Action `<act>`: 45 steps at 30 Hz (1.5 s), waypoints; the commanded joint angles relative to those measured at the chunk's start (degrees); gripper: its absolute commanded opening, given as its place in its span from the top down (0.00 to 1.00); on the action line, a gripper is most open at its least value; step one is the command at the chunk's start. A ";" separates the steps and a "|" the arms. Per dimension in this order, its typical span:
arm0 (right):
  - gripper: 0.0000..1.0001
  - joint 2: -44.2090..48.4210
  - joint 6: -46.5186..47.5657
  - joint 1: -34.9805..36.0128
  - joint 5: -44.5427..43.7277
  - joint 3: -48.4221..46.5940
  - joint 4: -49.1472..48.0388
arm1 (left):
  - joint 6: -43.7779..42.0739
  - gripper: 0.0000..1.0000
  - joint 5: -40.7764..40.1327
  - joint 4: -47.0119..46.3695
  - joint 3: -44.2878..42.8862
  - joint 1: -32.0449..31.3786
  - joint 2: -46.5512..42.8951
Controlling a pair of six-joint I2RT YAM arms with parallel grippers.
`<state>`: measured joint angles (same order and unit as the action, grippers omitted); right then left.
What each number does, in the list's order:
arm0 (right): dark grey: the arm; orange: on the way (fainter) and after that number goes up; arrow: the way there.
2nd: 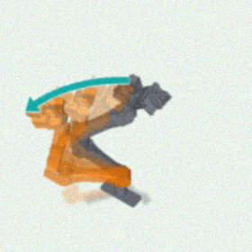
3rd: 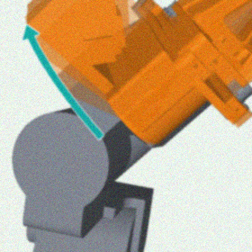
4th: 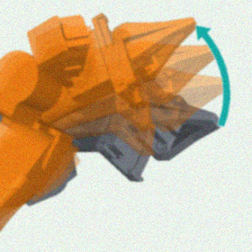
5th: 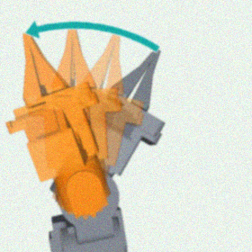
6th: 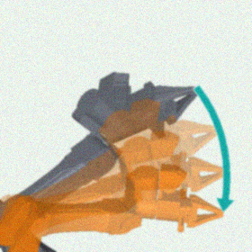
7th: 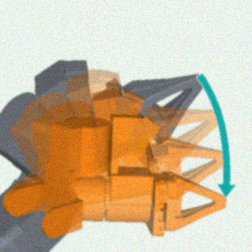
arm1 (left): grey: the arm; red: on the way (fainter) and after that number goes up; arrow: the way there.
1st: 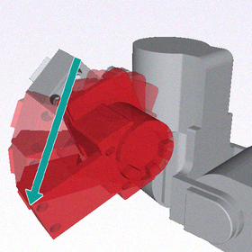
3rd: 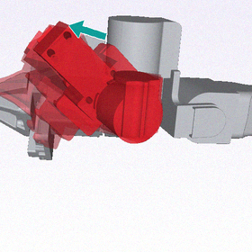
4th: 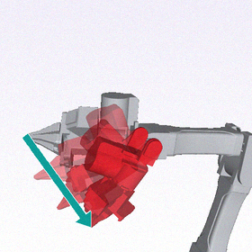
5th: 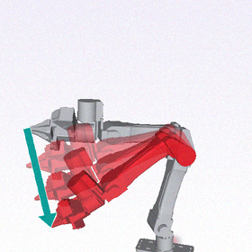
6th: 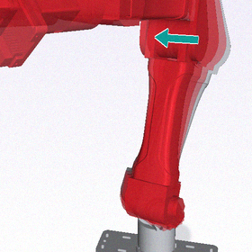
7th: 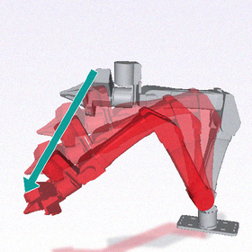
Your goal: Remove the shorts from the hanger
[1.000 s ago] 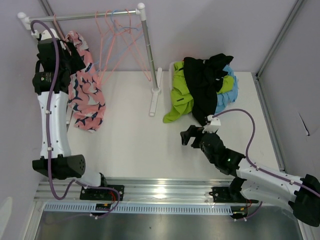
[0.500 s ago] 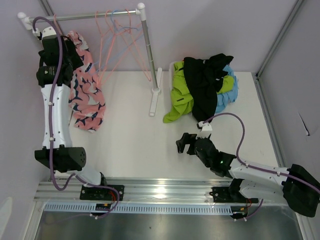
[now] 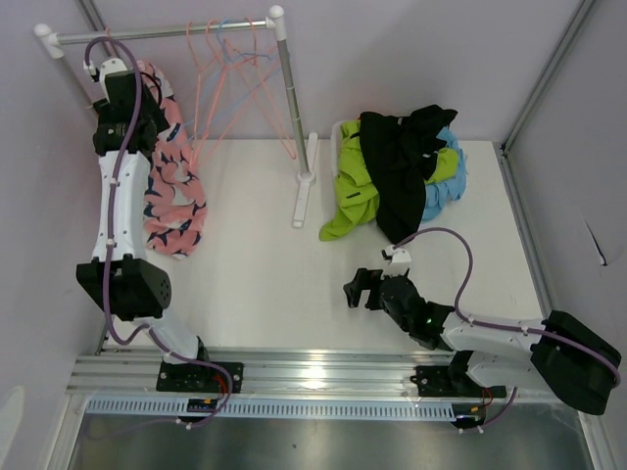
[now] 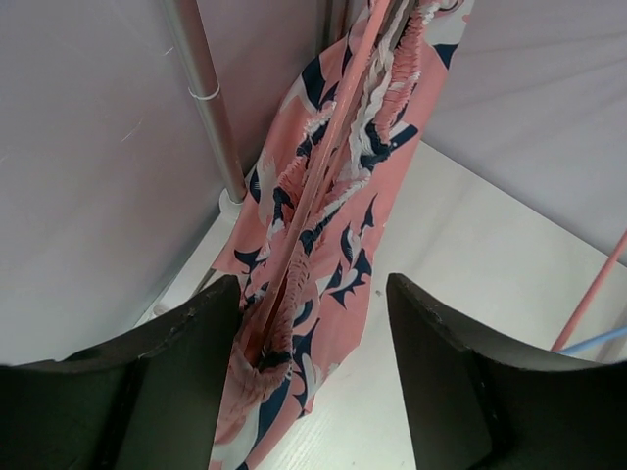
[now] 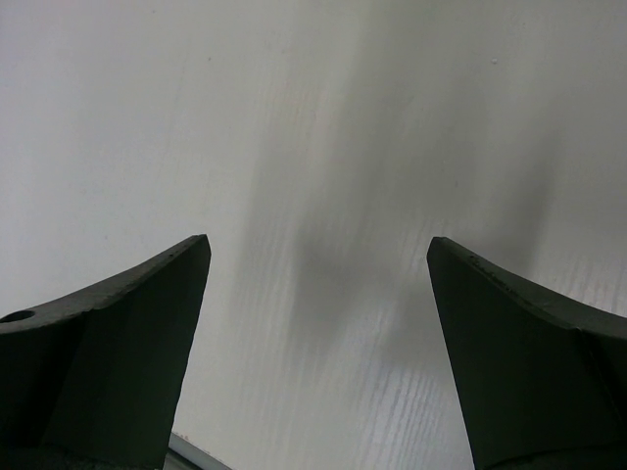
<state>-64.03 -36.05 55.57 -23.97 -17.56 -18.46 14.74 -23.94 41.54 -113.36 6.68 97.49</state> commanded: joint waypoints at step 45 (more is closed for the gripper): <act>0.00 1.09 8.51 8.75 -5.57 -11.76 1.84 | -1.13 1.00 -0.67 0.21 -1.97 -10.54 -11.34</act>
<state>-67.46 -33.21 61.47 -25.71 -21.45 -17.72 13.06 -24.47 43.44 -119.52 -2.11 92.36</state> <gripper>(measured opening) 0.993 0.027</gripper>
